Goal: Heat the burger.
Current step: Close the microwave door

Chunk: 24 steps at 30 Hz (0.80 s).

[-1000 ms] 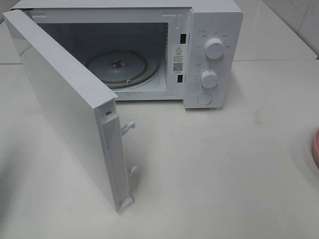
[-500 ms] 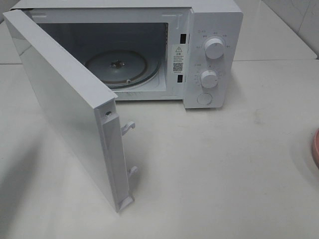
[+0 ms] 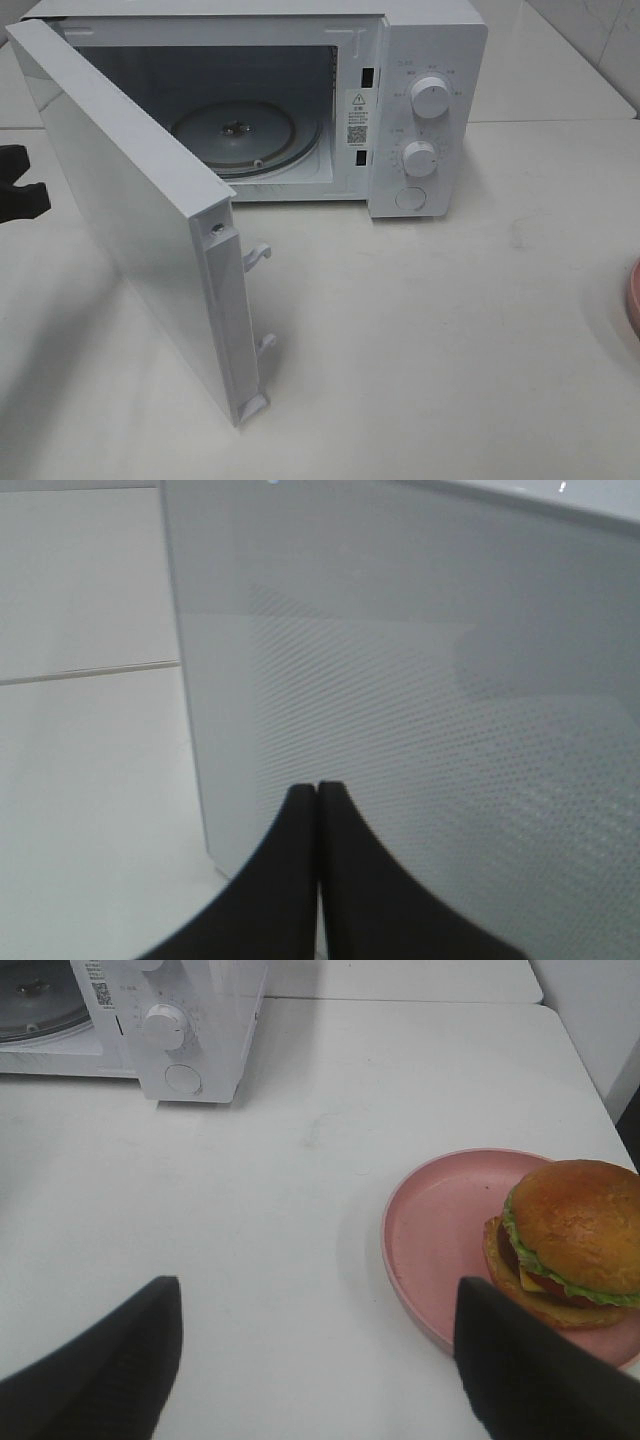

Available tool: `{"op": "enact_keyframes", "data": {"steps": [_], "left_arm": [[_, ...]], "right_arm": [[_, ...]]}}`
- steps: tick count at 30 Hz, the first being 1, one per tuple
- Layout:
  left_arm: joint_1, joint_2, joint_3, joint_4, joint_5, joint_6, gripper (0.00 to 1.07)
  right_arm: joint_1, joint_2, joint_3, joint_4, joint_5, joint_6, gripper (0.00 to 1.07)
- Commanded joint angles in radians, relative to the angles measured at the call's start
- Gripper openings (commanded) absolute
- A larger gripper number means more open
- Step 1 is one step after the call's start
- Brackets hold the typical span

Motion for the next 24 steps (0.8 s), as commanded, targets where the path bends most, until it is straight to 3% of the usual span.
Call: {"op": "enact_keyframes", "data": {"steps": [1,10,16,24], "left_arm": [[-0.056,0.049,-0.057,0.0,-0.026,-0.014,0.0],[-0.174,0.128,-0.126,-0.105,-0.026,-0.014,0.0],[-0.283,0.202,-0.204,-0.217,-0.025,0.064,0.0],[-0.372,0.276,-0.307,-0.302,-0.013,0.077,0.0]], "right_arm": [[-0.007,-0.029,0.002,0.0,-0.003,-0.008,0.74],[-0.007,-0.029,0.002,0.0,-0.003,-0.008,0.74],[-0.007,-0.029,0.002,0.0,-0.003,-0.008,0.74],[-0.007,-0.029,0.002,0.0,-0.003,-0.008,0.74]]}}
